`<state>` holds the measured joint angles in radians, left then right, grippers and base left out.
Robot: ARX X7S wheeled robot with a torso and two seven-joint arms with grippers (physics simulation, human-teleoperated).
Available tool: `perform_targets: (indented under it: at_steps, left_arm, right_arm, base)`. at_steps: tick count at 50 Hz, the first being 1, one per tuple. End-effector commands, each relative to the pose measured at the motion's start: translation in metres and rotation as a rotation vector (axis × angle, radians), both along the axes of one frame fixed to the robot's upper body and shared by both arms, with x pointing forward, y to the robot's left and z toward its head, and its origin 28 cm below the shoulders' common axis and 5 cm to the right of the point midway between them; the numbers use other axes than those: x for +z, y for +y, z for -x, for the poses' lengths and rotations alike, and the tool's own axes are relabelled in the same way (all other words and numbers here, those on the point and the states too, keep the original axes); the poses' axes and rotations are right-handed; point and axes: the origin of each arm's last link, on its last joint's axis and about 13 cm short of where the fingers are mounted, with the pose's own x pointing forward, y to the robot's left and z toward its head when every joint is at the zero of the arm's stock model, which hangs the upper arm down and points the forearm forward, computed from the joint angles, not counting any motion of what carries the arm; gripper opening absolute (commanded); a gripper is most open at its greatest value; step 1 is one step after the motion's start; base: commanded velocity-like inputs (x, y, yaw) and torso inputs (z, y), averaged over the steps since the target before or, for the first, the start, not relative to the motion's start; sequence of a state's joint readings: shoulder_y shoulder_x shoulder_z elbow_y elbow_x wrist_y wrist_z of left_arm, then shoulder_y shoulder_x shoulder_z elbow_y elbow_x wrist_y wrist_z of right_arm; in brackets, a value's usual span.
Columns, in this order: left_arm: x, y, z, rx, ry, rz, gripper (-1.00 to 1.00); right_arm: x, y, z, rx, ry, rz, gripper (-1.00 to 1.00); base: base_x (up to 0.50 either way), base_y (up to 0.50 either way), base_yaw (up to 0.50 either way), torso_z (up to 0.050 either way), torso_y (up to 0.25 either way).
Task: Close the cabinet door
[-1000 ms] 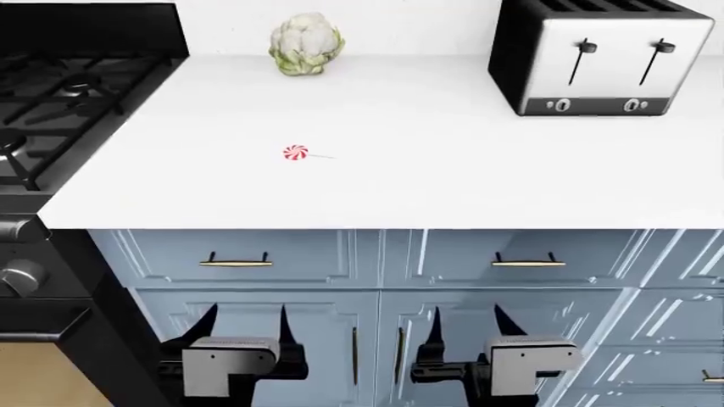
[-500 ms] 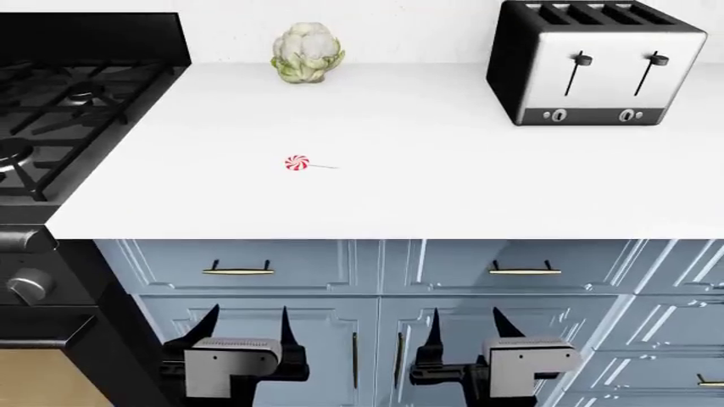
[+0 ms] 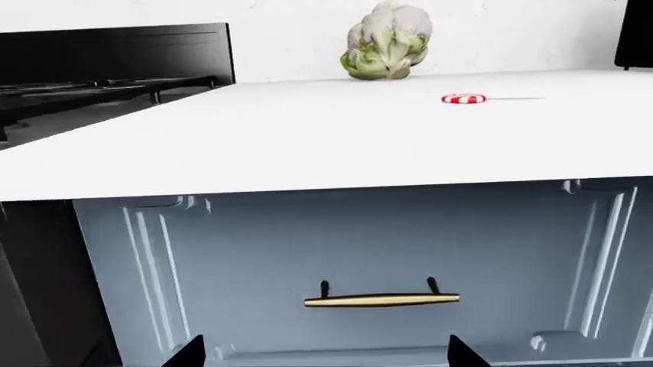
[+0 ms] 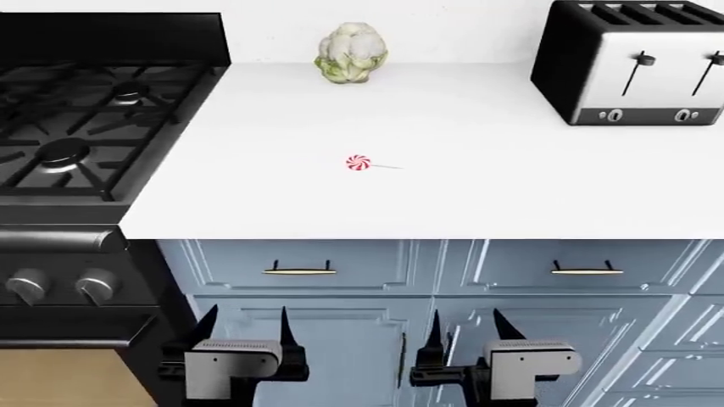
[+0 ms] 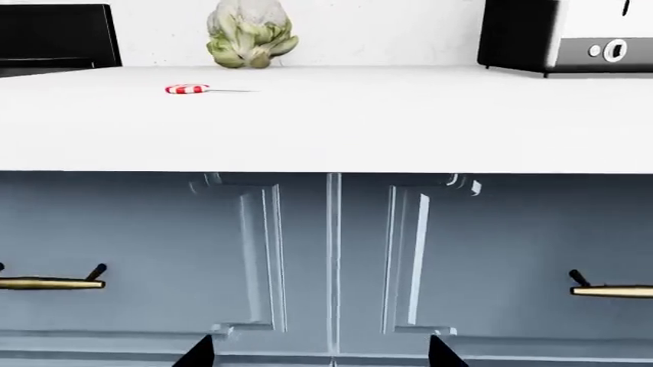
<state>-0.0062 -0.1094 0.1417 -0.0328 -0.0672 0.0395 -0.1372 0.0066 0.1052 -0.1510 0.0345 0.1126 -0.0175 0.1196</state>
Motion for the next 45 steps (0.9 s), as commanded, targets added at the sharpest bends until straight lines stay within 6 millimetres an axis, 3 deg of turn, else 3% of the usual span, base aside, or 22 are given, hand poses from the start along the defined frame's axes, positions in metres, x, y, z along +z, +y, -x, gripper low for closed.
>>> perform_targets:
  at_steps: [1,14,18,25,28,37,45]
  left_arm:
    - [0.000,0.000,0.001,-0.001,-0.007,-0.005,1.00]
    - [0.001,0.000,0.001,-0.008,-0.003,-0.010,1.00]
    - [0.014,0.002,0.002,0.000,-0.042,-0.032,1.00]
    - [0.069,0.018,-0.001,0.077,-0.152,-0.026,1.00]
    - [0.094,0.025,0.001,0.105,-0.206,-0.050,1.00]
    - [0.162,0.040,0.008,0.145,-0.381,-0.126,1.00]
    - [0.202,0.047,0.014,0.210,-0.496,-0.144,1.00]
  right_arm:
    - [-0.001,0.001,0.001,0.001,-0.003,0.004,1.00]
    - [0.002,-0.001,0.000,-0.015,0.001,-0.009,1.00]
    - [0.012,-0.003,-0.001,-0.036,0.001,0.025,1.00]
    - [0.062,-0.011,0.001,-0.143,-0.003,0.180,1.00]
    - [0.089,-0.019,0.003,-0.198,-0.085,0.212,1.00]
    - [0.163,-0.038,0.018,-0.190,-0.311,0.159,1.00]
    - [0.204,-0.047,0.024,-0.244,-0.425,0.183,1.00]
  base:
    - [0.00,0.50,0.00,0.000,0.000]
    - [0.00,0.42,0.00,0.000,0.000]
    - [0.00,0.00,0.00,0.000,0.000]
    - [0.00,0.00,0.00,0.000,0.000]
    - [0.00,0.00,0.00,0.000,0.000]
    - [0.00,0.00,0.00,0.000,0.000]
    - [0.00,0.00,0.00,0.000,0.000]
